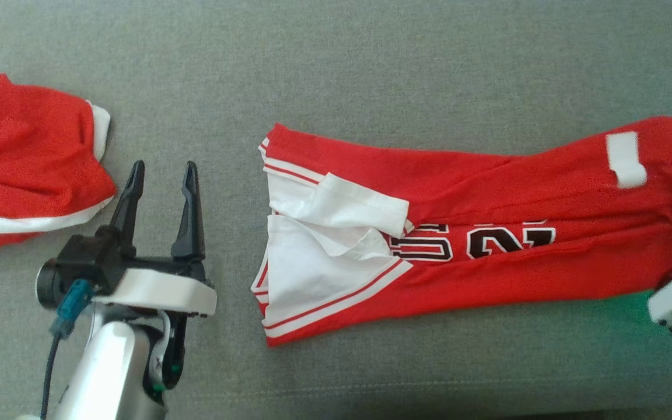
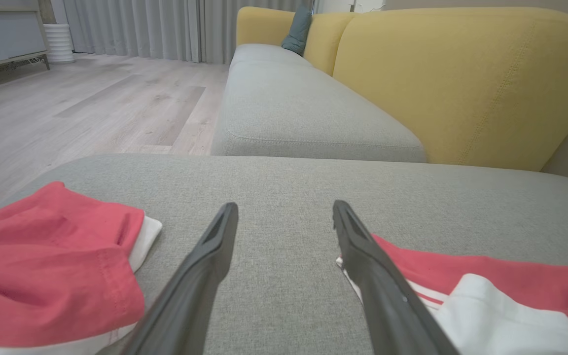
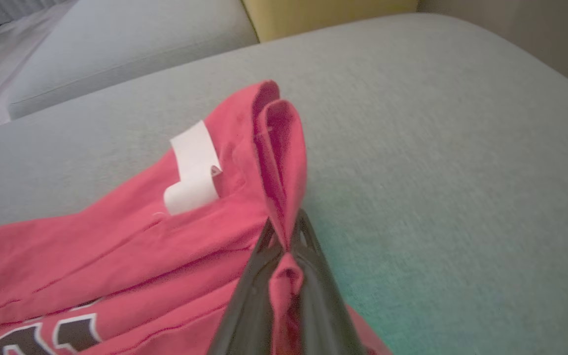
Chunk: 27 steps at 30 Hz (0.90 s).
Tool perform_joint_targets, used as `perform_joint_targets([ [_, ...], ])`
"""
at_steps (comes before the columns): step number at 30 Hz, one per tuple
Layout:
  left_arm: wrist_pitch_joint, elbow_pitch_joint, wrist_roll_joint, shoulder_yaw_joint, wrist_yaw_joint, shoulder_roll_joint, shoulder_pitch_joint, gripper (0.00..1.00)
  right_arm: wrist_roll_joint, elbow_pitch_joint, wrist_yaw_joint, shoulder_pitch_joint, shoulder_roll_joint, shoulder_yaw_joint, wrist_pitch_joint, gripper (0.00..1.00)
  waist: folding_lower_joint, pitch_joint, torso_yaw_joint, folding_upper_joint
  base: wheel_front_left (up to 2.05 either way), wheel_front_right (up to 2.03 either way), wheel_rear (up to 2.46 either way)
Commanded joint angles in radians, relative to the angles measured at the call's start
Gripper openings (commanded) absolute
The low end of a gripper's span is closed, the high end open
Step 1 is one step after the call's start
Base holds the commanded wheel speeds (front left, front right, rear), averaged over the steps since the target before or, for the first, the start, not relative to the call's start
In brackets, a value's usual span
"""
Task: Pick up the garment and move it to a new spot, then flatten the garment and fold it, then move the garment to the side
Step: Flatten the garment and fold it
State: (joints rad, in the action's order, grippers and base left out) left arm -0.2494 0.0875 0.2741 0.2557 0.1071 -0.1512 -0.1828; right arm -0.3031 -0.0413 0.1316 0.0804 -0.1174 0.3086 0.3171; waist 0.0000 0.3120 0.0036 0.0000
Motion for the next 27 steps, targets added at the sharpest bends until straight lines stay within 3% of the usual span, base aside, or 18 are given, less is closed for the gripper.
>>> perform_joint_targets([
  [1, -0.011, -0.028, -0.001, -0.028, 0.009, -0.014, 0.004, 1.0, 0.016, 0.078, -0.001, 0.006, -0.023, -0.048, 0.005, 0.0, 0.0, -0.016, -0.002, 0.0, 0.0, 0.0, 0.0],
  [6, -0.011, -0.027, 0.001, -0.024, 0.014, -0.014, 0.018, 1.0, 0.044, 0.183, -0.001, 0.018, -0.007, -0.151, 0.04, 0.0, 0.0, -0.044, -0.006, 0.0, 0.0, 0.0, 0.0],
  [13, -0.006, -0.032, 0.004, -0.015, 0.017, -0.014, 0.025, 1.0, 0.028, 0.244, -0.001, 0.073, 0.033, -0.411, 0.087, 0.0, 0.0, -0.068, 0.002, 0.0, 0.0, 0.0, 0.0],
  [20, -0.004, -0.034, 0.008, -0.005, 0.017, -0.01, 0.016, 1.0, -0.067, 0.108, -0.001, 0.143, 0.065, -0.68, 0.05, 0.0, 0.0, -0.054, 0.044, 0.0, 0.0, 0.0, 0.0],
  [27, -0.006, -0.025, 0.012, 0.003, 0.016, -0.001, 0.006, 1.0, -0.231, -0.052, -0.001, 0.219, 0.067, -0.862, -0.067, 0.0, 0.0, -0.028, 0.089, 0.0, 0.0, 0.0, 0.0],
])
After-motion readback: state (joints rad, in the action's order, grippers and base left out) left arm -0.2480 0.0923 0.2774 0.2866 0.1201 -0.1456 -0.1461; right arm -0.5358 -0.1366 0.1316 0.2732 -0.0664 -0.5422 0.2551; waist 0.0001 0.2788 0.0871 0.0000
